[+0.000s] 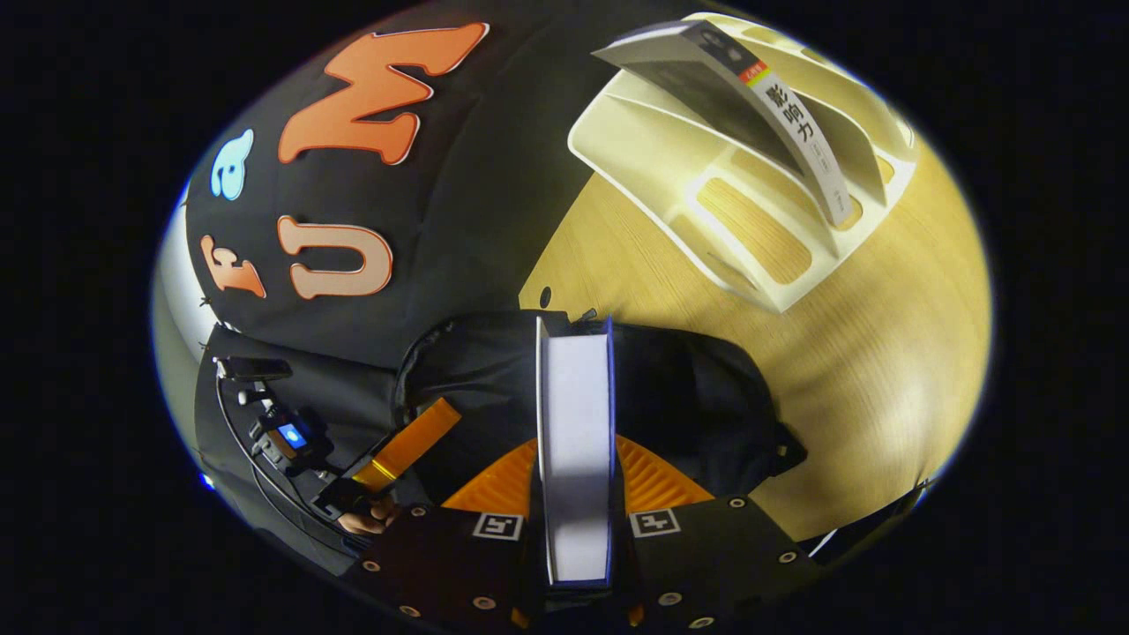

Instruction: Open the schoolbag, grab two books from the bookshelf and put them into the schoolbag.

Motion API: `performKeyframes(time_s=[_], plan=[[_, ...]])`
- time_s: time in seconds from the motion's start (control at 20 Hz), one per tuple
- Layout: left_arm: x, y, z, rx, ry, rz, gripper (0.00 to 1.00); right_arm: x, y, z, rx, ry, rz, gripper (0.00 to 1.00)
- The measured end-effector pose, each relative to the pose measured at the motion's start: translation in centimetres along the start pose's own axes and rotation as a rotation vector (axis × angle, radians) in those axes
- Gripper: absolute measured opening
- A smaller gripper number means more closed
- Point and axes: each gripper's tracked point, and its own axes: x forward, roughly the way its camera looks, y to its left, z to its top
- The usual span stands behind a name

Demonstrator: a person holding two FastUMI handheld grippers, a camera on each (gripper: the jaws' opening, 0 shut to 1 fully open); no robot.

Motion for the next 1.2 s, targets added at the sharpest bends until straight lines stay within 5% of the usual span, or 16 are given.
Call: performKeyframes(time_s=[0.8,0.85,0.9,1.05,1.1,1.15,1.2], plan=[[1.7,-2.9,-0.8,-0.021,0.006,-0.050,0.05,11.1,-0.4,-2.2,0.056,-0.041,0.041,0.30],[1.6,-3.0,-0.8,-0.023,0.006,-0.054,0.05,11.3,-0.7,-2.6,0.060,-0.034,0.039,0.40],[1.7,-3.0,-0.8,-0.024,0.005,-0.052,0.05,11.6,-0.6,-2.4,0.059,-0.039,0.031,0.33],[1.9,-2.6,-0.9,-0.034,0.007,-0.041,0.05,10.8,-1.4,-2.2,0.023,-0.029,-0.028,0.41],[1.9,-2.6,-1.0,-0.036,0.010,-0.042,0.05,10.6,-1.9,-2.2,0.000,-0.016,-0.047,0.52],[2.0,-2.6,-1.0,-0.042,0.009,-0.038,0.05,10.1,-2.5,-2.4,-0.030,0.006,-0.085,0.43],[2.1,-2.6,-1.1,-0.038,0.013,-0.038,0.05,9.6,-3.3,-2.4,-0.068,0.017,-0.111,0.71]])
